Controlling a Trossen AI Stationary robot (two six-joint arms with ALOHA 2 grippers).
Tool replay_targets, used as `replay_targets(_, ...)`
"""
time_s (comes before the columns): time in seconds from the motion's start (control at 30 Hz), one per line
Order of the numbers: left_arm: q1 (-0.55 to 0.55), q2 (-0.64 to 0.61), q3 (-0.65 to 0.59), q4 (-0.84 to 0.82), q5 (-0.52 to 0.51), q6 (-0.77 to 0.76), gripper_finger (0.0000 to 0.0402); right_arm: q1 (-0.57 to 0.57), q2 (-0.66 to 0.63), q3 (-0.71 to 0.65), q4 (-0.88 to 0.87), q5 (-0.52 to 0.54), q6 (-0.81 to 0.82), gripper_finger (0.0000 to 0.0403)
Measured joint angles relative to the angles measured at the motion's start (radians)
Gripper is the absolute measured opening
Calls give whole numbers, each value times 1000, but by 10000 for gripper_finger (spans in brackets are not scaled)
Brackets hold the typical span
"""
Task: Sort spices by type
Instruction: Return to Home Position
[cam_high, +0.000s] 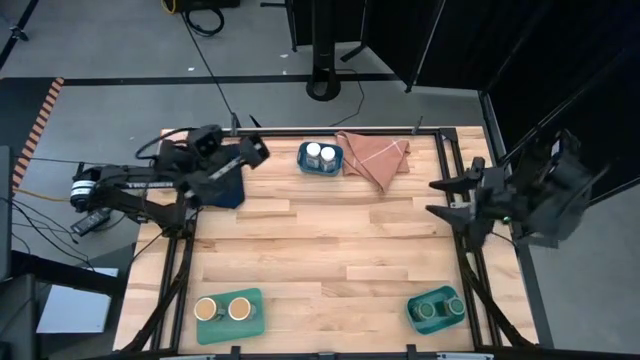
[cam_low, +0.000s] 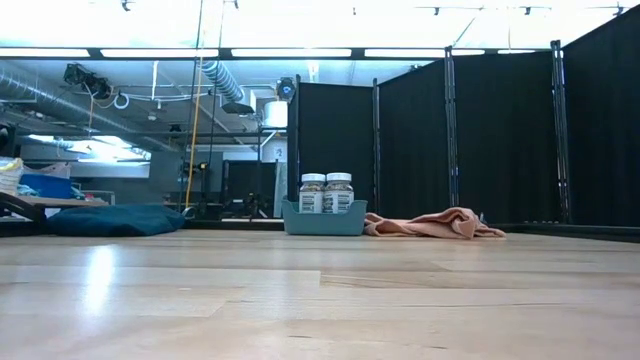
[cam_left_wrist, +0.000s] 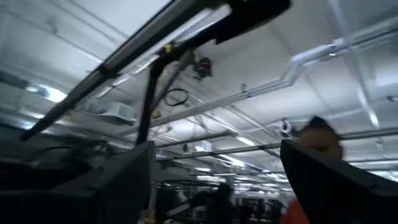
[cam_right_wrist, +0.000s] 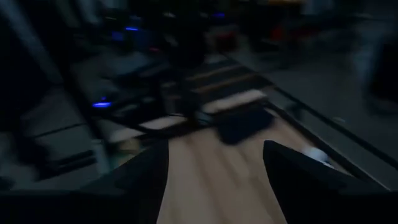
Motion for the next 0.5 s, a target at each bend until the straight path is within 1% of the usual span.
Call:
replay_targets(0.07, 17, -40, 10, -34, 13, -24, 351, 9, -34, 0, 103, -61, -120, 268)
replay_targets(0.13, 30, -79, 40, -139, 10, -30, 351, 13, -75, 0, 199, -108, -227, 269)
replay_targets(0.2, 35, -120, 85, -334, -7, -15, 351, 13, -118, 0, 275, -122, -310, 270)
replay_targets(0.23, 35, -139, 114, -464, -38, 9, 351, 13, -138, 0, 297, -122, -339, 270)
replay_targets(0.33, 14, -185, 220, -909, -185, 160, 351, 10, -182, 1, 306, -96, -387, 268)
replay_targets(0.4, -1, -195, 297, -1175, -318, 267, 351, 4, -200, -2, 300, -48, -399, 267)
replay_targets(0.43, -9, -197, 333, -1273, -381, 313, 351, 1, -209, -10, 302, -37, -412, 267)
replay_targets(0.5, -26, -197, 390, -1400, -479, 384, 351, -4, -236, -34, 308, -38, -433, 268)
